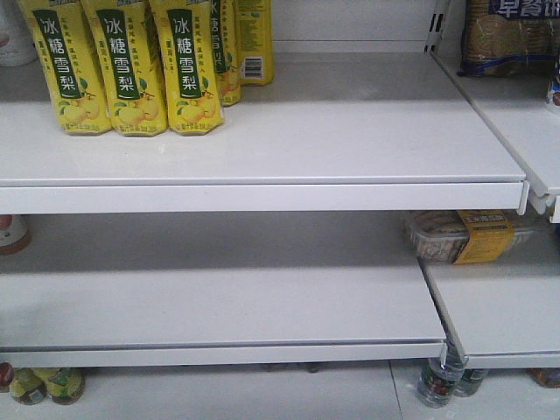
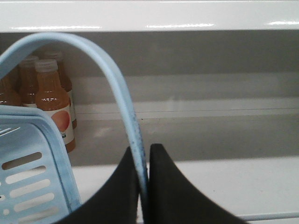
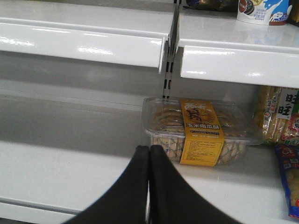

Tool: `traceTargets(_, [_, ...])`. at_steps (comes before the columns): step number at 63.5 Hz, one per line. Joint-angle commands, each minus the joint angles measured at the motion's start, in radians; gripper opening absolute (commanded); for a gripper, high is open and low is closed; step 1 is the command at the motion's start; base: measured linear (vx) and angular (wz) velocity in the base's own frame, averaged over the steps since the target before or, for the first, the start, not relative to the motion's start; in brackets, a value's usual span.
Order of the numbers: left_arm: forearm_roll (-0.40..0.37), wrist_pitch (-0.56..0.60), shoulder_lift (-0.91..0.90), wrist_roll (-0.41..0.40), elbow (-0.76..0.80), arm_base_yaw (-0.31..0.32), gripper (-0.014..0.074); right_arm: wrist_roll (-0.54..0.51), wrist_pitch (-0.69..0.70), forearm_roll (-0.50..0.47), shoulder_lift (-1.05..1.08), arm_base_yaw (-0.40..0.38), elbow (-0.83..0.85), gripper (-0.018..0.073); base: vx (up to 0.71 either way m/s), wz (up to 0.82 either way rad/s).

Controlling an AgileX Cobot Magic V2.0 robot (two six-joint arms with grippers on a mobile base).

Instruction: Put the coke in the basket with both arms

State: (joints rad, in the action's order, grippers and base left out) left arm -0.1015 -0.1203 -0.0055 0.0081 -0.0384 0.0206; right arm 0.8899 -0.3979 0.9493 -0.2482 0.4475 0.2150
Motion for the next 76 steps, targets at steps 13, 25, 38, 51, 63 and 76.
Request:
traceTargets(13, [0.045, 0.156, -0.022, 0.045, 0.032, -0.001, -0.0006, -0.004, 0.042, 0.026, -0.007, -0.007, 0.027, -0.0010, 0.00, 0.00])
traceTargets(25, [0.045, 0.156, -0.022, 0.045, 0.031, -0.001, -0.0006, -0.007, 0.028, 0.032, -0.007, -0.013, 0.027, -0.0010, 0.00, 0.00])
traceTargets(38, [0.045, 0.156, -0.022, 0.045, 0.031, -0.001, -0.0006, -0.142, 0.031, -0.210, -0.007, -0.127, 0.027, -0.0010, 0.00, 0.00])
traceTargets(51, [0.045, 0.156, -0.022, 0.045, 0.031, -0.001, -0.0006, -0.550, 0.094, -0.606, -0.007, -0.334, 0.027, -0.0010, 0.00, 0.00])
traceTargets(63, [0.045, 0.156, -0.022, 0.045, 0.031, -0.001, -0.0006, -0.925, 0.148, -0.929, 0.009, -0.490, 0.027, -0.0010, 0.00, 0.00])
traceTargets(76, [0.045, 0.156, -0.022, 0.045, 0.031, -0.001, -0.0006, -0.946, 0.282, -0.931, 0.119, -0.490, -0.057, -0.0010, 0.00, 0.00])
